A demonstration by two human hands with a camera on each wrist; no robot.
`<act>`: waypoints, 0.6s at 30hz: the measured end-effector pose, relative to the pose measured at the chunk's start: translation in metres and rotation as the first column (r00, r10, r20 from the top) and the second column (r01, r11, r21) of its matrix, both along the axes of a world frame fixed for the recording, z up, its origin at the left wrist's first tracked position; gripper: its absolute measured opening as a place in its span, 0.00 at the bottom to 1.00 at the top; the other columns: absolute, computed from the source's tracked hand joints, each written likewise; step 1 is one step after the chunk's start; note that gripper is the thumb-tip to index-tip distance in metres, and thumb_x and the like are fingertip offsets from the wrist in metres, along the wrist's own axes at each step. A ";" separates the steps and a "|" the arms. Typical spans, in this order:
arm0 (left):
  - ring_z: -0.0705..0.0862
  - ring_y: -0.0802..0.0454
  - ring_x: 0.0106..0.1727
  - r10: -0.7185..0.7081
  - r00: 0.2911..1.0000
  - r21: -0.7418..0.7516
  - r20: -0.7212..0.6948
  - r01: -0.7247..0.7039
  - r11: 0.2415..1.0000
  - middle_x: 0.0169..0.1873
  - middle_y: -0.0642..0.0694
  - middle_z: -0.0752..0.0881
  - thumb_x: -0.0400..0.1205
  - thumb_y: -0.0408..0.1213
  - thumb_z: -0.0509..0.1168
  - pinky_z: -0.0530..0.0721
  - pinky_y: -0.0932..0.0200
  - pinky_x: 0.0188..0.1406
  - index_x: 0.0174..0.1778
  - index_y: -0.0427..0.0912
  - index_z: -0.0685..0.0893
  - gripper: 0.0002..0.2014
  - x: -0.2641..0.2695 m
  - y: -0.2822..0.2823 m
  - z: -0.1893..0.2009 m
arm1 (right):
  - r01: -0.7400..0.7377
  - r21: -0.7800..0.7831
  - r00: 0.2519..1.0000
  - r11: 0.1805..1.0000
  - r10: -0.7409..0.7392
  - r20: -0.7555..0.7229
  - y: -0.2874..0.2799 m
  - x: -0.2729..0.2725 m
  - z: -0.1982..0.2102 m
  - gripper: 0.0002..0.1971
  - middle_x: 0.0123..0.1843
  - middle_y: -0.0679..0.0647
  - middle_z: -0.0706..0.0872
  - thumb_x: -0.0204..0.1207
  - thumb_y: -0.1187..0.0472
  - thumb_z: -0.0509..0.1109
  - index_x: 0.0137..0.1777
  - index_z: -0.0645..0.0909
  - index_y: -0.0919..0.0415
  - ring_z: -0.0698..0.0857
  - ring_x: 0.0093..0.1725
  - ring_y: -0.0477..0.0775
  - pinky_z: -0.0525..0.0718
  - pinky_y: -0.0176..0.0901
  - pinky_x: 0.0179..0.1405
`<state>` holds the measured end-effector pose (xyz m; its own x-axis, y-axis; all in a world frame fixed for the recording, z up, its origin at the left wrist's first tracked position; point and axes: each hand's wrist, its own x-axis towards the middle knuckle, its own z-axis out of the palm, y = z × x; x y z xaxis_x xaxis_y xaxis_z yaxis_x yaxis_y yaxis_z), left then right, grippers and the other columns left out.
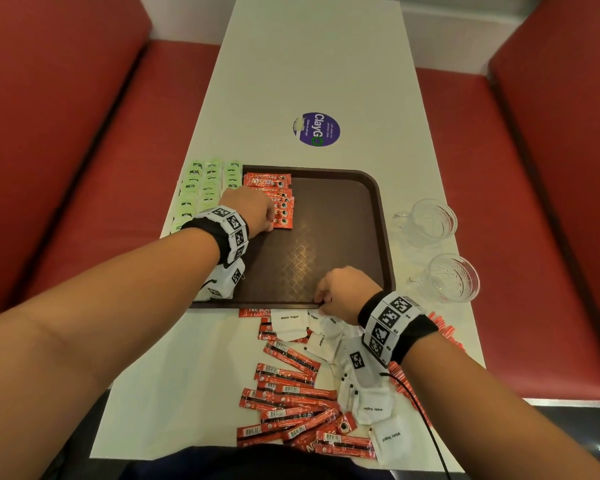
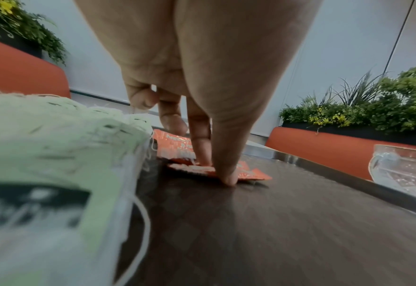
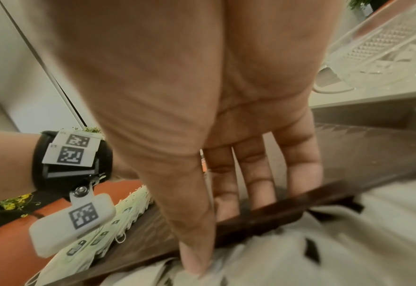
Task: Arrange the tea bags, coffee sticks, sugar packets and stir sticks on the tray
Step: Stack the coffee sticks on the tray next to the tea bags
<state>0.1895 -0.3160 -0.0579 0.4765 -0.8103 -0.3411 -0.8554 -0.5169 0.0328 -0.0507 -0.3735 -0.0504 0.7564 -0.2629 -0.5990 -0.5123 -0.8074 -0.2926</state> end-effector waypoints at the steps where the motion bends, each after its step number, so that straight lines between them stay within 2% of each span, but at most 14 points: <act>1: 0.84 0.50 0.56 -0.001 1.000 -0.016 -0.004 0.001 1.000 0.46 0.55 0.88 0.78 0.54 0.72 0.81 0.50 0.59 0.48 0.58 0.87 0.07 -0.002 0.001 0.003 | -0.001 -0.004 1.000 1.000 0.001 0.000 0.000 -0.001 -0.001 0.11 0.53 0.47 0.89 0.78 0.56 0.74 0.60 0.88 0.51 0.86 0.54 0.50 0.84 0.44 0.59; 4: 0.84 0.50 0.54 -0.008 1.000 -0.138 -0.002 0.008 0.990 0.45 0.54 0.89 0.80 0.55 0.69 0.82 0.49 0.58 0.50 0.57 0.88 0.09 -0.013 0.013 0.016 | 0.008 -0.013 1.000 1.000 -0.008 0.012 0.002 -0.004 -0.003 0.11 0.52 0.48 0.89 0.78 0.55 0.73 0.59 0.88 0.52 0.87 0.53 0.51 0.85 0.45 0.57; 6: 0.84 0.51 0.51 -0.035 0.999 -0.244 -0.010 0.032 0.969 0.42 0.56 0.89 0.82 0.54 0.67 0.82 0.48 0.57 0.48 0.57 0.89 0.09 -0.028 0.030 0.025 | 0.005 -0.027 0.999 1.000 -0.004 0.035 0.005 -0.006 -0.002 0.13 0.51 0.49 0.89 0.79 0.50 0.71 0.59 0.87 0.54 0.87 0.51 0.52 0.86 0.46 0.54; 8: 0.81 0.54 0.47 -0.106 0.994 -0.273 -0.023 0.096 0.957 0.38 0.59 0.86 0.83 0.54 0.65 0.81 0.49 0.56 0.47 0.57 0.89 0.10 -0.044 0.052 0.032 | -0.015 -0.050 0.997 0.999 0.019 0.078 0.008 -0.008 0.002 0.14 0.50 0.50 0.87 0.80 0.45 0.69 0.57 0.84 0.54 0.85 0.49 0.52 0.86 0.47 0.52; 10: 0.77 0.57 0.45 -0.204 0.979 -0.222 -0.031 0.192 0.956 0.37 0.61 0.83 0.84 0.56 0.63 0.77 0.54 0.52 0.50 0.59 0.89 0.11 -0.061 0.077 0.036 | -0.046 -0.070 0.989 0.997 0.055 0.135 0.014 -0.011 0.008 0.10 0.48 0.49 0.83 0.81 0.45 0.68 0.49 0.79 0.50 0.82 0.46 0.50 0.82 0.45 0.47; 12: 0.73 0.57 0.45 -0.316 0.948 -0.130 -0.024 0.311 0.942 0.38 0.62 0.79 0.85 0.58 0.60 0.74 0.55 0.50 0.54 0.60 0.88 0.13 -0.078 0.101 0.036 | -0.091 -0.074 0.976 0.993 0.103 0.190 0.022 -0.015 0.013 0.08 0.47 0.46 0.79 0.81 0.46 0.69 0.47 0.79 0.49 0.79 0.46 0.49 0.78 0.44 0.46; 15: 0.73 0.54 0.46 -0.428 0.904 0.031 0.016 0.427 0.903 0.41 0.59 0.84 0.87 0.57 0.55 0.76 0.53 0.52 0.57 0.58 0.87 0.16 -0.100 0.128 0.029 | -0.183 -0.046 0.960 0.982 0.189 0.209 0.042 -0.020 0.014 0.12 0.52 0.47 0.84 0.81 0.45 0.69 0.58 0.87 0.49 0.82 0.52 0.50 0.81 0.46 0.53; 18: 0.79 0.48 0.54 -0.461 0.885 0.143 0.064 0.449 0.882 0.51 0.51 0.88 0.89 0.53 0.52 0.74 0.50 0.55 0.64 0.54 0.83 0.17 -0.116 0.145 0.018 | -0.255 -0.035 0.946 0.966 0.257 0.195 0.064 -0.020 0.007 0.15 0.55 0.50 0.89 0.81 0.46 0.68 0.65 0.85 0.46 0.86 0.54 0.54 0.83 0.47 0.54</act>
